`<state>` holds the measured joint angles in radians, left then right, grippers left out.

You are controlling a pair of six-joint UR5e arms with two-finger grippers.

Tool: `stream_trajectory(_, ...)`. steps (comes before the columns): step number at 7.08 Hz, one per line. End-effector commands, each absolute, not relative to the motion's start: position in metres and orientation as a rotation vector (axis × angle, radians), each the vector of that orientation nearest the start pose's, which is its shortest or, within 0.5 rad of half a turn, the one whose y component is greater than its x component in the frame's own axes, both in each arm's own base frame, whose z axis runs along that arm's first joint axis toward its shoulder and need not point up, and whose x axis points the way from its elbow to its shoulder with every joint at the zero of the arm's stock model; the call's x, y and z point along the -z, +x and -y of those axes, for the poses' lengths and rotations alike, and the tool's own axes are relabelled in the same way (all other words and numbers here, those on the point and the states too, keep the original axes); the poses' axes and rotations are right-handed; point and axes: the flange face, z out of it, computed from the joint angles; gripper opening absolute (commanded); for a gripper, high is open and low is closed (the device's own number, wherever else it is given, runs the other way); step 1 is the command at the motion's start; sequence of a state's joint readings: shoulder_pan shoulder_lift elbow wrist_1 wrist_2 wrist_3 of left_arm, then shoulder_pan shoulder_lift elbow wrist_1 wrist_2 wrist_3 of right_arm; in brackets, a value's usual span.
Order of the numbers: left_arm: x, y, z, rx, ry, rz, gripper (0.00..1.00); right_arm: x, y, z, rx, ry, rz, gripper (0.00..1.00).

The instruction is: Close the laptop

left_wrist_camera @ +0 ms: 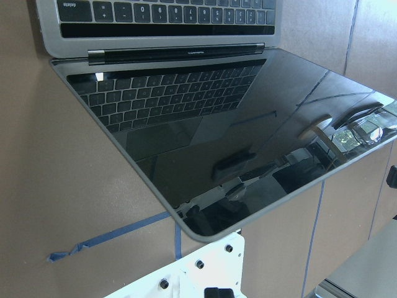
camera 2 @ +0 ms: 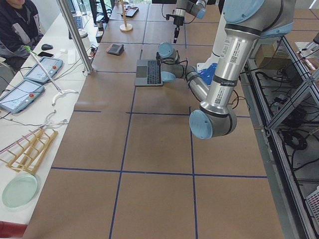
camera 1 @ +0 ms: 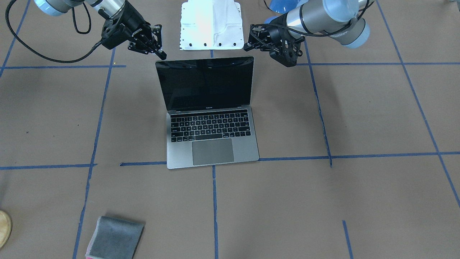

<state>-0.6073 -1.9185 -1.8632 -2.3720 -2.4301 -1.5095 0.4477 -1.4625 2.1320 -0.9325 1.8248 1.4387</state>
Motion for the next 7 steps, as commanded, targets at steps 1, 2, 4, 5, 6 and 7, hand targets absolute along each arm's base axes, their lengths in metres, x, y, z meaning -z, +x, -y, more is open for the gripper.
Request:
stream_trajectory(1, -0.238, 0.409, 0.357, -0.151, -0.189, -1.472, 0.00, -0.279, -0.373, 0.319, -0.138, 0.189, 1.285, 0.05)
stream_trajectory(2, -0.239, 0.410, 0.362, -0.120, -0.156, -1.469, 0.00, -0.282, -0.370, 0.328, -0.151, 0.203, 1.275, 0.04)
stream_trajectory(4, -0.239, 0.411, 0.370, -0.083, -0.110, -1.468, 0.00, -0.282, -0.378, 0.344, -0.168, 0.213, 1.270, 0.04)
stream_trajectory(5, -0.239, 0.408, 0.377, -0.062, -0.090, -1.467, 0.00, -0.280, -0.380, 0.350, -0.174, 0.220, 1.269, 0.04)
stream_trajectory(6, -0.238, 0.399, 0.389, -0.037, -0.064, -1.467, 0.00, -0.277, -0.381, 0.356, -0.180, 0.226, 1.272, 0.04)
stream_trajectory(7, -0.234, 0.391, 0.402, 0.000, -0.023, -1.470, 0.00, -0.281, -0.383, 0.361, -0.188, 0.225, 1.261, 0.04)
